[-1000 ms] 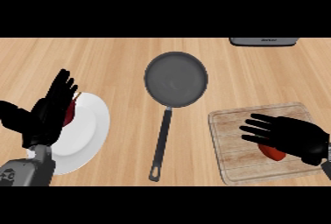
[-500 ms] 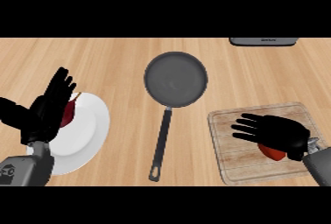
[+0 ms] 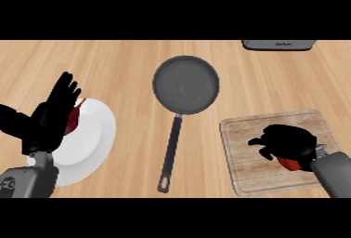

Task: Pick the bell pepper from the cutting board and place it in the pan

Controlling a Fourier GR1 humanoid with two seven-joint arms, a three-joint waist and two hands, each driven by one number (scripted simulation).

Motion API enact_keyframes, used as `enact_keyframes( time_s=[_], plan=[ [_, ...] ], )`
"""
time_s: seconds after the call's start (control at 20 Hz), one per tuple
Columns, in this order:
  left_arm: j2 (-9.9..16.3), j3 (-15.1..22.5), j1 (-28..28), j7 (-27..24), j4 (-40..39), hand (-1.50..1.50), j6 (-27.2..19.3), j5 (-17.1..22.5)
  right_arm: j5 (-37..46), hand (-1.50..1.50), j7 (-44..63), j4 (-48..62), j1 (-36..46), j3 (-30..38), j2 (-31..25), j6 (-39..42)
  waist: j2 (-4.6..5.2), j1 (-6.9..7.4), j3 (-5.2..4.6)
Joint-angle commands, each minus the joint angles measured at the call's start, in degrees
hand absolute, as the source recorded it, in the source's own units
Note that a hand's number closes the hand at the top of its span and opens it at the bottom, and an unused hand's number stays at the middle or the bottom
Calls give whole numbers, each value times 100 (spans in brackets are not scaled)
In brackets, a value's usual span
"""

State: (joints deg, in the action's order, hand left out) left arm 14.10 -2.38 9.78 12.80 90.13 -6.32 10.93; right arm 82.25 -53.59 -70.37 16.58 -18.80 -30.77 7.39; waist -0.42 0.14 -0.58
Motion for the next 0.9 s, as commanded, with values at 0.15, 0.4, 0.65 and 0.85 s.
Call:
enact_keyframes(
  time_s=[0.15, 0.4, 0.65, 0.85],
  plan=[
    [-35, -51, -86, 158, 224, 0, 1, -77, 9, 150, -246, 274, -338, 62, 252, -451, 40, 0, 59],
    [-60, -103, -158, 11, 203, 0, 88, -86, -629, 150, -636, 41, 119, 616, 138, -5, 39, 5, 57],
    [-95, -63, 15, 63, 80, 0, 32, -107, -516, 150, 2395, -191, 202, 854, 1991, 646, 14, 22, 35],
    [-89, -49, -60, 85, 32, 0, 21, -141, -427, 150, 3724, -224, 292, 1360, 2599, 556, -9, -61, 17]
  ],
)
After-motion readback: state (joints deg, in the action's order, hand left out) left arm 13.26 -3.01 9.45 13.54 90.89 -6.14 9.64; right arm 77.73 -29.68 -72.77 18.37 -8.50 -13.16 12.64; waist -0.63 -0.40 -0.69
